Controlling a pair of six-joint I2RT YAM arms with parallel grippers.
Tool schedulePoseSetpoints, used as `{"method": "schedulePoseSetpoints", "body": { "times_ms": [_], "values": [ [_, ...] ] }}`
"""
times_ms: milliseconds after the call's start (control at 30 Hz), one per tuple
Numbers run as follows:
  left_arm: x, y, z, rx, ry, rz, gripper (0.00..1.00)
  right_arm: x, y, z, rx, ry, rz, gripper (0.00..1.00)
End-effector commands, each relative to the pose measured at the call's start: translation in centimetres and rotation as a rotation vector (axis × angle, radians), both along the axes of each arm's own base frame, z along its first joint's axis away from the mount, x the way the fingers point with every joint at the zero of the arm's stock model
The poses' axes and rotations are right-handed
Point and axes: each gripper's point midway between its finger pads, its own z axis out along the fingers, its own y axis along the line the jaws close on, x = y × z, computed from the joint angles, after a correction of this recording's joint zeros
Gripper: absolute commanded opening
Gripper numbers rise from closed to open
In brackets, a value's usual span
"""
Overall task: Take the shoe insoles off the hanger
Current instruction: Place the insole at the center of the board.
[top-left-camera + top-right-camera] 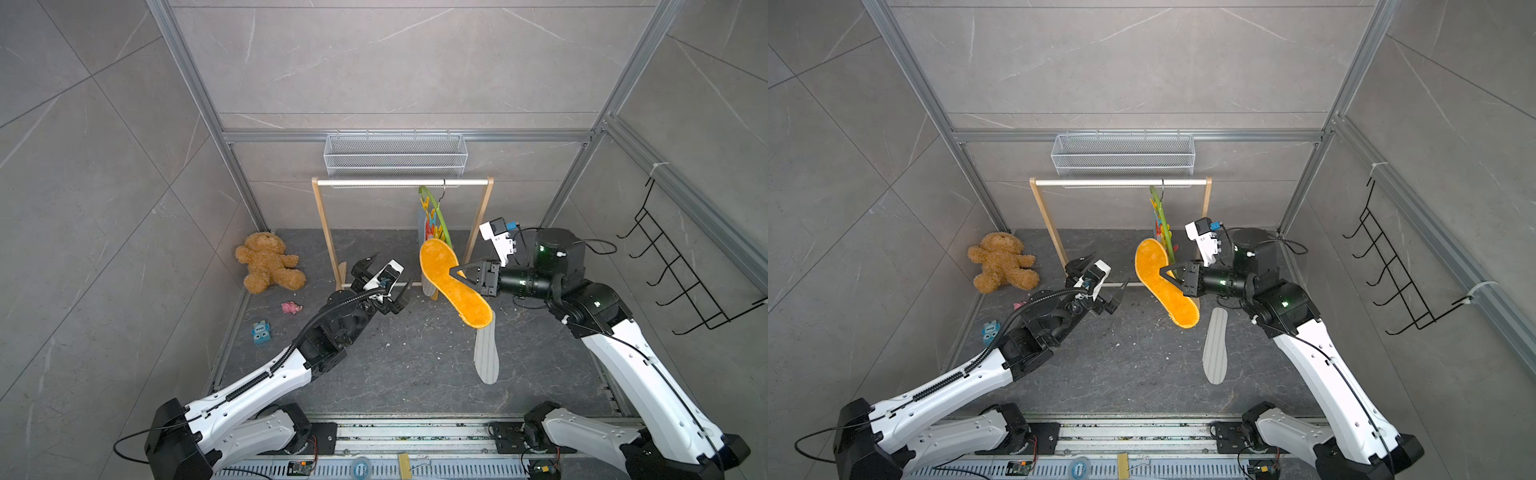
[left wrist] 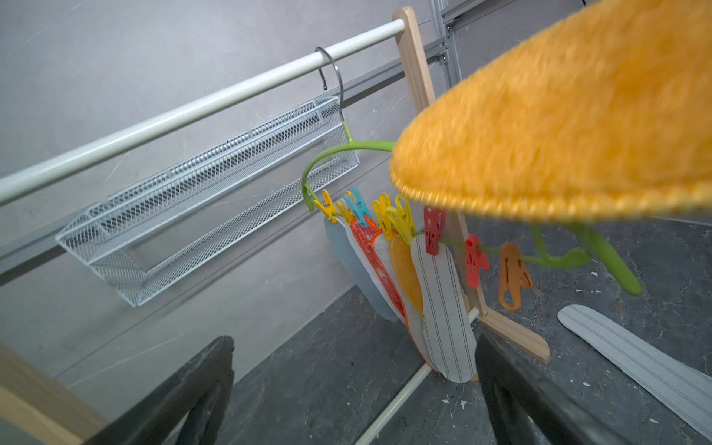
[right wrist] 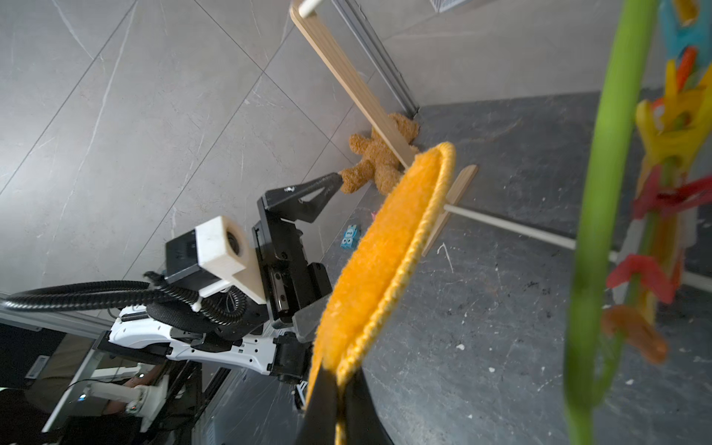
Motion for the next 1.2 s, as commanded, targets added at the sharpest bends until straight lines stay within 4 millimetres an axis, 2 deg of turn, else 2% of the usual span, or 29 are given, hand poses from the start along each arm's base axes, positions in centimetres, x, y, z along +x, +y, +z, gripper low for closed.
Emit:
{"method": "schedulePoseSetpoints", "body": {
  "times_ms": [0, 133, 233, 433, 633, 700, 800, 1000, 1167],
  "values": [
    [0.2, 3.0, 1.3, -0.256, 0.071, 0.106, 1.0, 0.5, -2.2, 2.3, -0.018, -0.17, -0.14, 0.0],
    [-0.2, 4.2, -1.1, -0.377, 0.221, 0.135, 1.0, 1.9, -5.8, 2.1, -0.073, -0.218, -0.364, 0.0],
    [-0.4, 4.4, -3.3, -0.419, 0.326, 0.15, 1.0, 3.2, -8.5, 0.4, -0.147, -0.192, -0.528, 0.0],
    [-0.5, 3.6, -7.1, -0.486, 0.466, 0.14, 1.0, 5.2, -11.0, -5.8, -0.27, -0.051, -0.673, 0.0],
    [-0.4, 3.4, -8.4, -0.494, 0.511, 0.153, 1.0, 5.8, -13.4, -12.0, -0.227, 0.129, -0.703, 0.0],
    [-0.3, 3.2, -8.7, -0.487, 0.52, 0.155, 1.0, 5.8, -13.5, -14.1, -0.207, 0.185, -0.69, 0.0],
    [-0.1, 3.0, -9.0, -0.477, 0.53, 0.162, 1.0, 5.6, -12.6, -17.3, -0.18, 0.257, -0.639, 0.0],
    [0.3, 3.1, -9.7, -0.479, 0.541, 0.186, 1.0, 5.2, -9.3, -22.1, 0.002, 0.398, -0.513, 0.0],
    [0.6, 3.5, -10.3, -0.482, 0.546, 0.217, 1.0, 4.7, -8.5, -25.8, 0.073, 0.464, -0.527, 0.0]
  ]
}}
